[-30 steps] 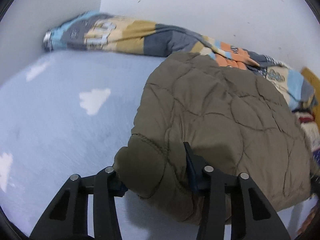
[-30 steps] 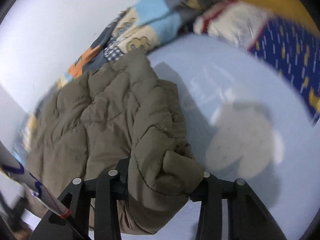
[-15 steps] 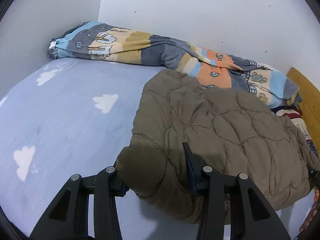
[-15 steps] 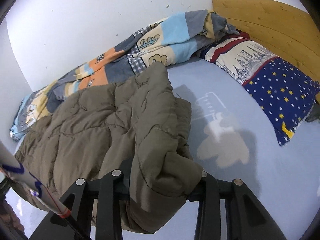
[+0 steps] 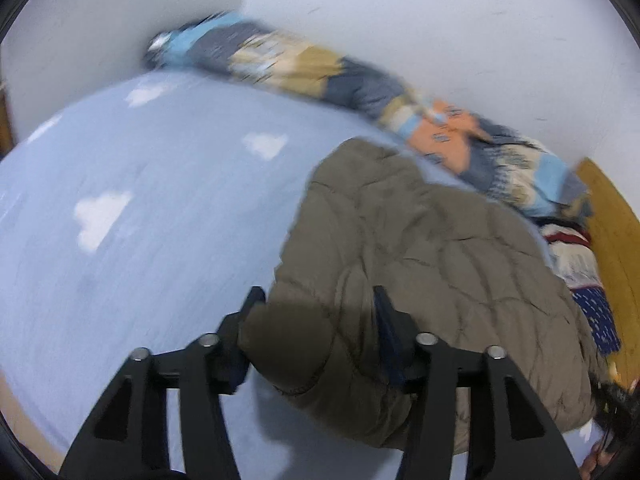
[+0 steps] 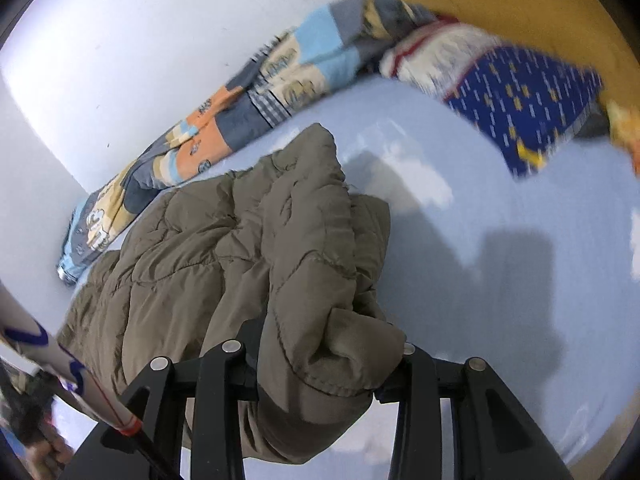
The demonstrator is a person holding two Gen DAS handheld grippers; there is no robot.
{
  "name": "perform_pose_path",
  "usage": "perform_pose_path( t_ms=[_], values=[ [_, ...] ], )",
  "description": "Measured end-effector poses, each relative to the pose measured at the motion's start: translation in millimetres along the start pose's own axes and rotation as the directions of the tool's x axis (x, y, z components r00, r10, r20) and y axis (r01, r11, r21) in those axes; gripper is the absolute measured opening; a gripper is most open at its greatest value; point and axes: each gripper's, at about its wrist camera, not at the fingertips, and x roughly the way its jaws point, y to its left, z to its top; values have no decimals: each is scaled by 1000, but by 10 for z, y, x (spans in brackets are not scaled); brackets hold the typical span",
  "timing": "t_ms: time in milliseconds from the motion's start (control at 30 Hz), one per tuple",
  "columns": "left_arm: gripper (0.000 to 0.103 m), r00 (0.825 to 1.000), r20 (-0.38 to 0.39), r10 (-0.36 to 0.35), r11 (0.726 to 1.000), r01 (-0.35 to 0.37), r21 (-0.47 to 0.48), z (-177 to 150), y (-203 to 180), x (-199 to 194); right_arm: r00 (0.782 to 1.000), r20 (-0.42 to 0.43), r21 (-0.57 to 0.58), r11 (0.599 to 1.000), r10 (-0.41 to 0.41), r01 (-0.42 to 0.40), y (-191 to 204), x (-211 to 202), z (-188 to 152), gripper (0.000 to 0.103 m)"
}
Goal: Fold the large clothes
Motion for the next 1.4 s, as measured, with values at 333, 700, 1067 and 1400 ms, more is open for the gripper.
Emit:
perform_pose_path(
  t_ms=[333,700,1067,1400],
  values=[
    [59,989,118,83,986,-65,-155,123,375,-301,976,-134,561,825,173,-69,-1015,168,-378,77],
    [60,983,168,-74,948,17,318,-143,-892,-308,990,104,367,929,-97,52,-710,-461,-105,78],
    [68,999,1,-54,895,48,443,-451,-1365,279,999,17,-311,950,30,-23,1127,277,-238,76],
    [73,999,12,-42,899,32,437,-546,-1346,413,992,-38,-442,893,-116,88,1307,934,-431,79]
  ],
)
